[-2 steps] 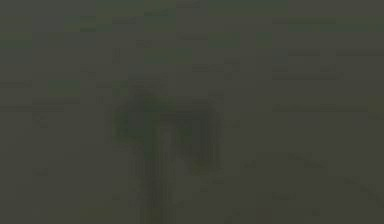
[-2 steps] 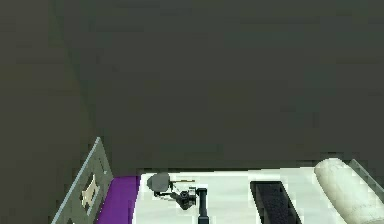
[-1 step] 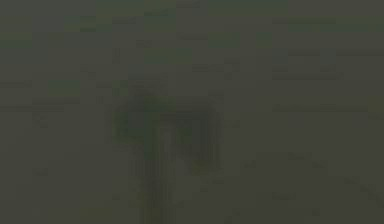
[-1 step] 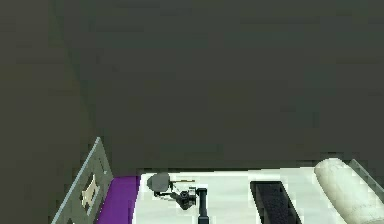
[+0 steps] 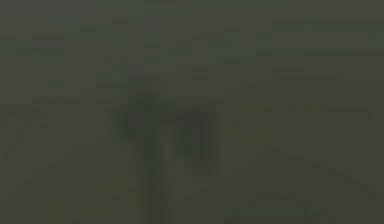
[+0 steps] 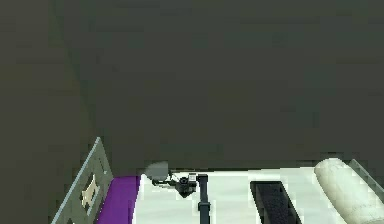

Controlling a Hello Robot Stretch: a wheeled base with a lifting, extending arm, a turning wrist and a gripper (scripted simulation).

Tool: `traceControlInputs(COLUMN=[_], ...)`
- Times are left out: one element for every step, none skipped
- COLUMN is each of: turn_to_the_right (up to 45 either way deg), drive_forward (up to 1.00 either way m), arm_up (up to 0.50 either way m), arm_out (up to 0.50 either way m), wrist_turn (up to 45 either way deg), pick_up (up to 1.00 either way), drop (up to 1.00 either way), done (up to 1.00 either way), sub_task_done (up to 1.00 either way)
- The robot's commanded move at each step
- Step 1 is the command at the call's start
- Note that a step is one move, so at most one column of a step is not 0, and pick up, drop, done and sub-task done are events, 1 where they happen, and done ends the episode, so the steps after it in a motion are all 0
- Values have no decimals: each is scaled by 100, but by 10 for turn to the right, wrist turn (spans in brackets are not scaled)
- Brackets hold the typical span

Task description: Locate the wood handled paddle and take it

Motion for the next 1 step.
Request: traceControlInputs(turn_to_the_right=[0], drive_forward=[0], arm_up=[0], arm_out=[0], wrist_turn=[0], pick_up=[0], drop=[0], done=[100], sub_task_done=[0])
